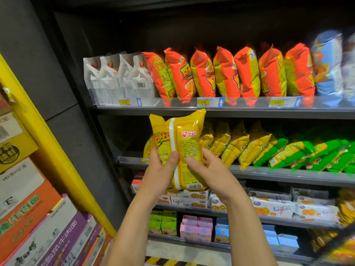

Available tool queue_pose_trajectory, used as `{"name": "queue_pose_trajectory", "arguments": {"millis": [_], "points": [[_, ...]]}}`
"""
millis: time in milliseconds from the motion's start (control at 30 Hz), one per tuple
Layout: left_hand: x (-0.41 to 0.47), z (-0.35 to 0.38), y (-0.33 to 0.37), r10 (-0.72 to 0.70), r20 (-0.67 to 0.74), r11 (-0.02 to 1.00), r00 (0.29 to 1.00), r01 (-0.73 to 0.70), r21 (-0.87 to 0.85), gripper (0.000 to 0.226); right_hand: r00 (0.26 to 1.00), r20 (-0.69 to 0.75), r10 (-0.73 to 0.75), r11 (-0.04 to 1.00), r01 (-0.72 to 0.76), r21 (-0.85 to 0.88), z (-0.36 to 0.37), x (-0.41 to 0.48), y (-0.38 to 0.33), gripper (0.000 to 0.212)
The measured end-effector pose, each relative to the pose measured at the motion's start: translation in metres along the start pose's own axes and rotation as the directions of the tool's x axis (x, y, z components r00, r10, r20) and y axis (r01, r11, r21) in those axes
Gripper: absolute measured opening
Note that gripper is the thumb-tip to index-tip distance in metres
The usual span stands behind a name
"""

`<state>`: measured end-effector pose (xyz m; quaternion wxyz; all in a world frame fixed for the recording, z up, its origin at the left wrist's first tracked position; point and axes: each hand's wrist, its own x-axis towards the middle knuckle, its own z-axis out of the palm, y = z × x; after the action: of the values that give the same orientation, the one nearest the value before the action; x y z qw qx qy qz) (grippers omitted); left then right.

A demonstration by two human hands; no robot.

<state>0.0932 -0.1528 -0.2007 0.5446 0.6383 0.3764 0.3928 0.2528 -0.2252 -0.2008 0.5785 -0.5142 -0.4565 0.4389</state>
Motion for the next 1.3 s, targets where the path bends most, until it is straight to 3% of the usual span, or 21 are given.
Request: {"name": "queue_pose_trajectory", "arguments": {"millis": [100,200,333,467,600,800,900,1000,1133,1300], "points": [[-0.003,-0.005,-0.002,0.080,0.110,0.996,0.991,-0.084,0.031,0.056,0.999,-0.036,-0.035,0.999,0.033,-0.039,-0.010,-0.001,0.005,0.045],[-0.004,-0.014,-0.005,0.125,0.198,0.989,0.972,-0.137,0.048,0.070,0.998,-0.010,-0.057,0.989,0.055,-0.140,-0.022,-0.004,0.009,0.060],[-0.004,-0.022,-0.011,0.115,0.224,0.982,0.968,-0.145,0.121,0.088,0.997,-0.011,-0.076,0.984,0.073,-0.165,-0.027,-0.007,0.015,0.066],[-0.007,-0.025,-0.006,0.118,0.216,0.977,0.969,-0.152,0.150,0.089,0.996,-0.017,-0.085,0.981,0.081,-0.174,-0.024,-0.006,0.016,0.066],[-0.009,-0.031,-0.001,0.119,0.266,0.985,0.957,-0.148,0.091,0.078,0.998,-0.038,-0.052,0.986,0.045,-0.159,-0.022,-0.005,0.014,0.053],[-0.011,-0.024,0.013,-0.056,0.207,0.988,0.977,0.083,-0.127,0.057,0.998,0.003,0.057,0.993,-0.057,0.102,-0.017,-0.007,0.004,0.047],[-0.011,-0.017,0.025,-0.239,0.239,0.940,0.941,0.286,-0.186,0.052,0.987,-0.004,0.159,0.979,-0.157,0.127,-0.014,-0.003,-0.001,0.036],[-0.014,-0.008,0.035,-0.342,0.285,0.861,0.895,0.420,-0.288,0.035,0.957,-0.044,0.285,0.937,-0.269,0.224,-0.009,0.001,-0.002,0.047],[-0.012,-0.005,0.035,-0.367,0.256,0.834,0.894,0.438,-0.334,0.038,0.950,-0.059,0.306,0.911,-0.275,0.308,-0.006,0.000,-0.005,0.044],[-0.007,-0.003,0.031,-0.307,0.136,0.905,0.942,0.333,-0.264,0.051,0.944,0.017,0.331,0.851,-0.306,0.427,-0.007,-0.004,-0.004,0.037]]}}
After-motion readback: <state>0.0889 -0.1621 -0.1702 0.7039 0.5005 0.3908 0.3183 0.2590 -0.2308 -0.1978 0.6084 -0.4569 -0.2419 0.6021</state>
